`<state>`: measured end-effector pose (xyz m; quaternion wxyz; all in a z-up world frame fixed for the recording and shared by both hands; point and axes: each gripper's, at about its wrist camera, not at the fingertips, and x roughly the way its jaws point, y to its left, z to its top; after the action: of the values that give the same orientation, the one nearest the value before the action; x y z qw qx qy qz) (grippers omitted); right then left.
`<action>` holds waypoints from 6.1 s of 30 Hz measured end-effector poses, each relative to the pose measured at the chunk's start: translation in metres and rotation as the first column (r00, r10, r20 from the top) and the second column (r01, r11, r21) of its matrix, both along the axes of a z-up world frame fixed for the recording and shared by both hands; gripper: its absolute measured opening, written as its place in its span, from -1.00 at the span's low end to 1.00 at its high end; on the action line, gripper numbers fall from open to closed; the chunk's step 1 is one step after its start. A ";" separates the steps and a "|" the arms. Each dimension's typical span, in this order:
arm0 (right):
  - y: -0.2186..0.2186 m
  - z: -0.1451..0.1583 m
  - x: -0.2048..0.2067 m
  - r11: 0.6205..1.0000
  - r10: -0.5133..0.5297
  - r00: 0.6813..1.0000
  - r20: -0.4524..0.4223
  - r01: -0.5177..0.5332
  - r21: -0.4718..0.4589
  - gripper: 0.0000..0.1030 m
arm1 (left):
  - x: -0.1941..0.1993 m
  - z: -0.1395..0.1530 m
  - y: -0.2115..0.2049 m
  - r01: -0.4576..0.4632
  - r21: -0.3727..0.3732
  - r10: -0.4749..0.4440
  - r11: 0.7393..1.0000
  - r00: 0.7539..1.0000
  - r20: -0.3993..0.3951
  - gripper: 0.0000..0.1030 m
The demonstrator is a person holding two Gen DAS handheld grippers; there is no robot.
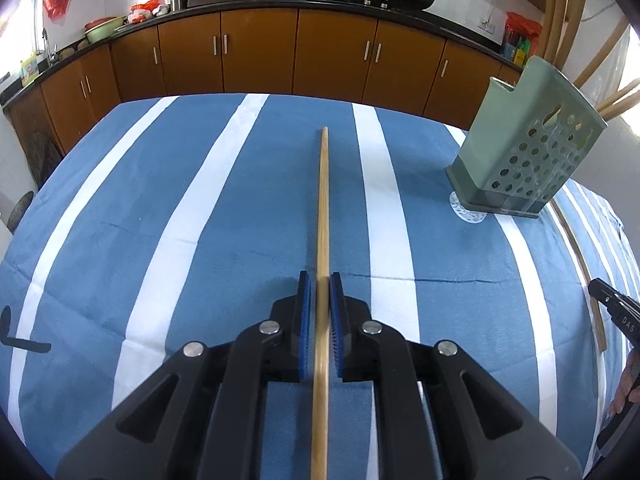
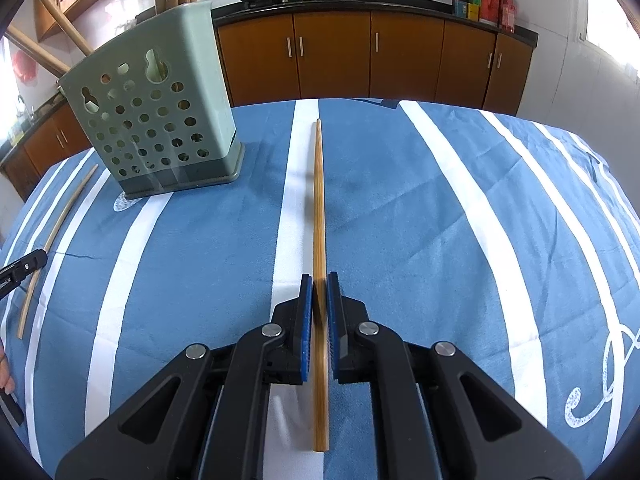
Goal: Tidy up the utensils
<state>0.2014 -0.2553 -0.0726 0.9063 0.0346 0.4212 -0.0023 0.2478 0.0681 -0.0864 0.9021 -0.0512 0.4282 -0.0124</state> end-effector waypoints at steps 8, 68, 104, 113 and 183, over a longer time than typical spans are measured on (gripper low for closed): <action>-0.001 0.000 0.001 1.000 -0.001 1.000 -0.001 0.001 0.009 -0.84 | 0.001 0.001 -0.003 0.000 0.017 0.000 1.000 1.000 -0.002 -0.74; -0.007 0.036 -0.031 1.000 -0.012 0.991 0.137 0.009 0.021 -0.85 | -0.045 0.038 -0.002 0.050 0.032 -0.053 0.998 0.994 0.098 -0.85; -0.001 0.172 -0.071 0.991 0.014 0.845 0.535 -0.081 0.102 -0.85 | -0.075 0.188 -0.030 0.229 -0.043 -0.186 0.972 0.875 0.447 -0.85; 0.009 0.209 -0.079 0.980 0.038 0.767 0.641 -0.153 0.125 -0.85 | -0.079 0.233 -0.067 0.310 -0.120 -0.188 0.943 0.793 0.579 -0.85; 0.039 0.143 -0.150 0.998 0.065 0.812 0.580 -0.064 -0.022 0.97 | -0.181 0.162 -0.034 -0.009 0.086 -0.043 0.996 0.806 0.591 0.92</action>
<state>0.0517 -0.2159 0.0707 0.9911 0.0188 0.1262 0.0389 0.0672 0.0343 0.0759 0.9918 -0.0028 0.1264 -0.0177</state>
